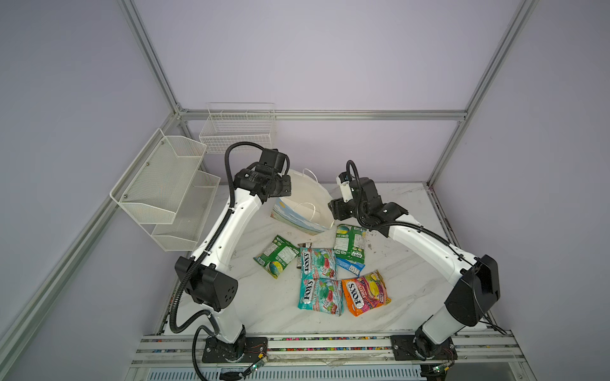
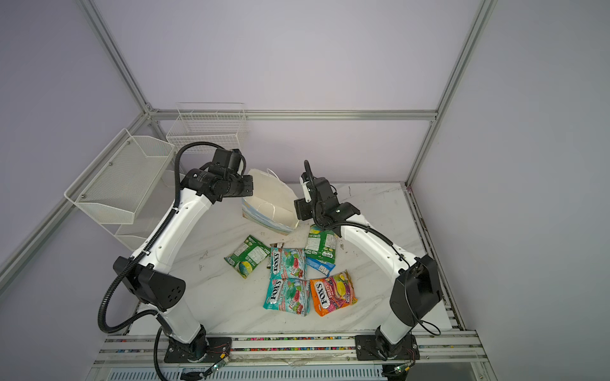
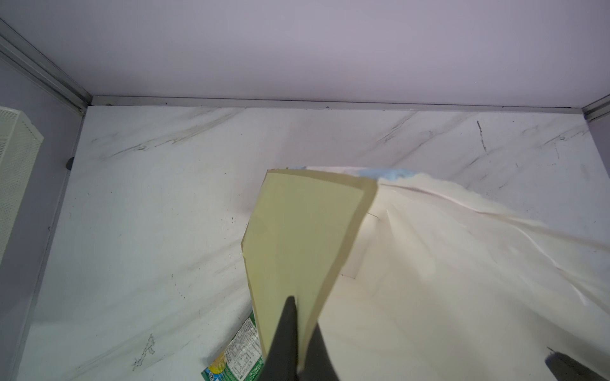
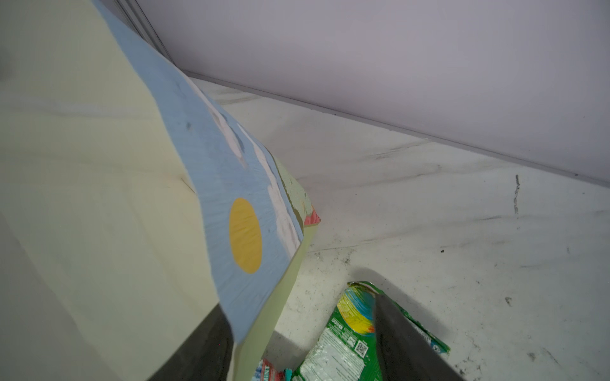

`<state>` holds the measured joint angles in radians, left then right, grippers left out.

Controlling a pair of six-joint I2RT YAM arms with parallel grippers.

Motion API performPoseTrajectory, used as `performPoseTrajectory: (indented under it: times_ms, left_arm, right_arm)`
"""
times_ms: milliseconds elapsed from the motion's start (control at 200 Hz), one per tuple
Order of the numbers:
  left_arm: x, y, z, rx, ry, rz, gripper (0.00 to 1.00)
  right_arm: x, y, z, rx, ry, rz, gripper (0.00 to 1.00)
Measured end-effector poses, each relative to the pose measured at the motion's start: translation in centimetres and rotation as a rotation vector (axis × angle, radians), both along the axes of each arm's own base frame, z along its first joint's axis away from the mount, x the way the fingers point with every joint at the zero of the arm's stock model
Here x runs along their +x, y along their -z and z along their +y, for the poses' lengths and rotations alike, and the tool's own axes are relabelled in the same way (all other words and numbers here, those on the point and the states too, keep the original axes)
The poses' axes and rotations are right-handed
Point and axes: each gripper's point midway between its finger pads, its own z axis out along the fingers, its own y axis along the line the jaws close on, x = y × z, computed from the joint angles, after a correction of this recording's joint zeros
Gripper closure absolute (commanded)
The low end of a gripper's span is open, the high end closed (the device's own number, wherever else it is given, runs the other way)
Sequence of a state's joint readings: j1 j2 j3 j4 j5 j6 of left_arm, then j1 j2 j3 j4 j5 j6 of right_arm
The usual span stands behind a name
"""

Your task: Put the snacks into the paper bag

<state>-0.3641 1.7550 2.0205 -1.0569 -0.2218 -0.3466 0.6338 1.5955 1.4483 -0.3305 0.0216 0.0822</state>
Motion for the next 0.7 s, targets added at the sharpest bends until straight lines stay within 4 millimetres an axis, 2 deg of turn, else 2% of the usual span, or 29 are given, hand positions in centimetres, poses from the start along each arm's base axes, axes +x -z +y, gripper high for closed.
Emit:
performPoseTrajectory:
  times_ms: [285,525,700]
  left_arm:
    - [0.1,-0.7,0.6,0.041,-0.005,-0.02,1.0]
    - [0.2,-0.8,1.2,0.077,-0.021,-0.028,1.0]
    - [0.3,-0.8,2.2,0.096,-0.042,-0.027,1.0]
  right_arm:
    - [-1.6,-2.2,-0.8,0.056,-0.002,-0.038,0.28]
    - [-2.5,-1.8,-1.4,0.069,0.002,-0.026,0.27]
    - [-3.7,-2.2,-1.9,0.101,-0.002,-0.029,0.19]
